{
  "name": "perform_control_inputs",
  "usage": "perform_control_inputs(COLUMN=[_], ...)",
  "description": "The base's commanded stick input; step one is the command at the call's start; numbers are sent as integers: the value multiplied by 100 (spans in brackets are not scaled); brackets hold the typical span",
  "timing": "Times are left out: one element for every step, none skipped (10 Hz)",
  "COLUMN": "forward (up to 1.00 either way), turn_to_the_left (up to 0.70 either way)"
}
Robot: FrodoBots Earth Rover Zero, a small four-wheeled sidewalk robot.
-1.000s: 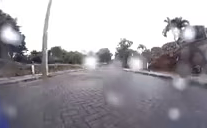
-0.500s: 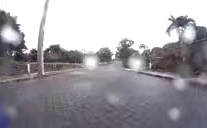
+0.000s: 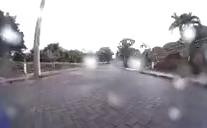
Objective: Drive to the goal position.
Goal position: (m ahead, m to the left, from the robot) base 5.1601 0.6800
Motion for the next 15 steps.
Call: perform_control_inputs(forward=[100,100,100,100,100,100,100,100,100,100,100,100,100,100,100], turn_to_the_left=[0,0,0,0,0,0,0,0,0,0,0,0,0,0,0])
